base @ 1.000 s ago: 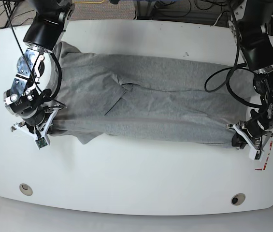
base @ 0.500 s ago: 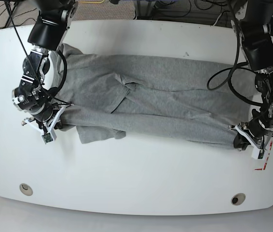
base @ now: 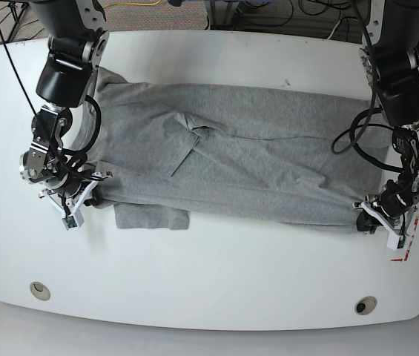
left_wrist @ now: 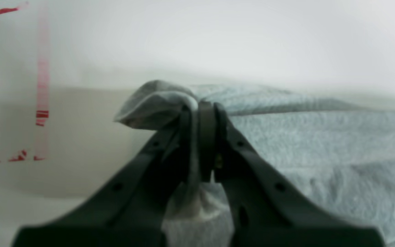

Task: Layout the t-shirt on the table in an organized manner, then fold the t-shirt properly
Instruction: 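Lift the hem with both grippers and fold it toward the collar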

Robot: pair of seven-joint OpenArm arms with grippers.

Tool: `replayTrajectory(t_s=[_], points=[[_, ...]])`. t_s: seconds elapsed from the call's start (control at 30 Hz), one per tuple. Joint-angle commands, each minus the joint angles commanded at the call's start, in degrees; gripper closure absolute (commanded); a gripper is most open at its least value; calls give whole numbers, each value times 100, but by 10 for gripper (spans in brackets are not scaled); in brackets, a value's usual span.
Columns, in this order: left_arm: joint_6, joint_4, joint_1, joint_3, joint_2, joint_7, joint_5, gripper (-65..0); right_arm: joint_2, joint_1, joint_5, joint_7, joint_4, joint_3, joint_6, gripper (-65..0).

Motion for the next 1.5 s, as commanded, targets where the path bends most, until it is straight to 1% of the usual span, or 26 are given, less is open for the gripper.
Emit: replayTrajectory(t_s=[0.03,0.07,0.1,0.13,0.2,0.23,0.3,0.4,0.5,0.6,0.67,0.73,0.77,0.93,1.1,1.17,1.3,1.5], points=[[0,-97,-44,0,-9,-53,0,-13,18,26,0,62,-44,0,0,-293],[0,-141,-62,0,-9,-70,0,-13,18,35,18,88,-53,0,0,-322],[0,-229,-97,0,-9,-88,9,-13,18,35,26,105,-44,0,0,-380],[0,-273,-114,0,-18,-88,9,-13,18,35,26,105,-26,0,0,-420],[0,-325,-132,0,-44,-79,9,-13,18,44,35,53,132,0,0,-472],[0,-325,-132,0,-53,-79,9,-13,18,44,35,-9,229,9,0,-482],[0,-334,-141,0,-44,-79,9,-13,0,44,35,-176,527,18,0,-488],[0,-343,-141,0,-44,-79,9,-13,-44,53,35,-281,756,-18,0,-488],[0,-325,-141,0,-44,-70,9,-13,-114,281,44,-273,686,-18,0,-491],[0,-325,-141,0,-44,-70,9,-13,-281,563,9,-255,185,-9,0,-490],[0,-316,-132,0,-44,-62,9,-13,-299,818,9,-53,-299,-9,0,-490],[0,-316,-123,0,-44,-62,9,-13,-316,932,9,149,-607,-9,0,-490],[0,-316,-123,0,-44,-62,9,-13,-316,1046,9,343,-932,-18,0,-490],[0,-316,-123,0,-44,-62,9,-13,-316,1380,0,870,-1943,-18,0,-490],[0,-316,-123,0,-44,-62,9,-13,-281,1442,0,1371,-2549,-26,0,-490],[0,-316,-123,0,-62,-62,9,-13,-273,1433,0,1503,-2664,-26,0,-490],[0,-316,-123,0,-105,-62,0,-13,-290,1424,0,1538,-2848,-79,0,-490],[0,-316,-123,0,-105,-62,0,-13,-369,1336,35,1574,-2954,-651,0,-490]])
